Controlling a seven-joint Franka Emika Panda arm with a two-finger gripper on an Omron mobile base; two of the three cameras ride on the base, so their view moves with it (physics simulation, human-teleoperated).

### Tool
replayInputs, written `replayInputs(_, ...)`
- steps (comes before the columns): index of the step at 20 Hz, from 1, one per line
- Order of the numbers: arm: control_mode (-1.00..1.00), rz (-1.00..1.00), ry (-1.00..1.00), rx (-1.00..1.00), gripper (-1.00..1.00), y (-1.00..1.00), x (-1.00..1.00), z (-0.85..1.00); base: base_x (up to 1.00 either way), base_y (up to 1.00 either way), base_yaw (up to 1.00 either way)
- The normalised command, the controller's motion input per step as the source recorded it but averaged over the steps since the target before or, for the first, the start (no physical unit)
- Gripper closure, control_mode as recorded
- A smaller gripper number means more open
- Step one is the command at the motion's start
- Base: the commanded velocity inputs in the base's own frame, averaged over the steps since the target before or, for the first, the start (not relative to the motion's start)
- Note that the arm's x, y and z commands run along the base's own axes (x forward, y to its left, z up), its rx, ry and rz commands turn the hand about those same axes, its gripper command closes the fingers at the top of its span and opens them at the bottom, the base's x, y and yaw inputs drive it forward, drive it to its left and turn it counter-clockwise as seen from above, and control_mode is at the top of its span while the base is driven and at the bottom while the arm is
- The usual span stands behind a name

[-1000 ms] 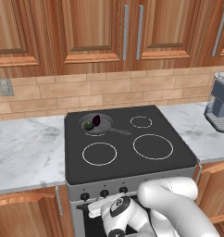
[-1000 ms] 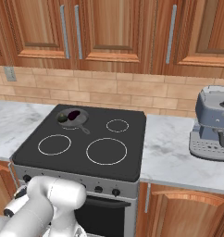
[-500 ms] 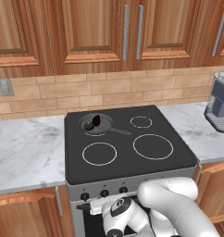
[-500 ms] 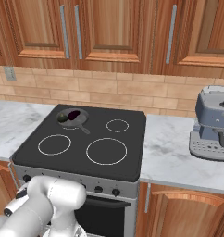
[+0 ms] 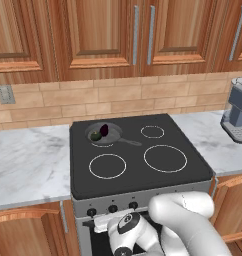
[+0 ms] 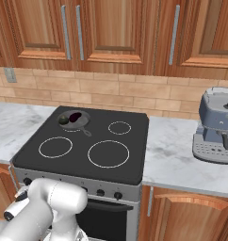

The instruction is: Put the squash and eggplant in the pan. Then turn on the rear left burner and set the heat to medium.

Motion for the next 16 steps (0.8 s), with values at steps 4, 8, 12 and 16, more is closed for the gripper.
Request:
replayInputs(4, -1.0, 0.06, 0.0, 0.0, -1.0, -0.06, 0.21, 0.0, 0.0, 0.0, 0.0)
replayInputs(8, -1.0, 0.02, 0.0, 0.0, -1.0, -0.01, 0.03, 0.0, 0.0, 0.0, 0.0)
replayInputs(12, -1.0, 0.0, 0.0, 0.0, 1.0, 0.0, 0.0, 0.0, 0.0, 0.0, 0.0)
replayInputs(16, -1.0, 0.0, 0.0, 0.0, 1.0, 0.0, 0.0, 0.0, 0.0, 0.0, 0.0)
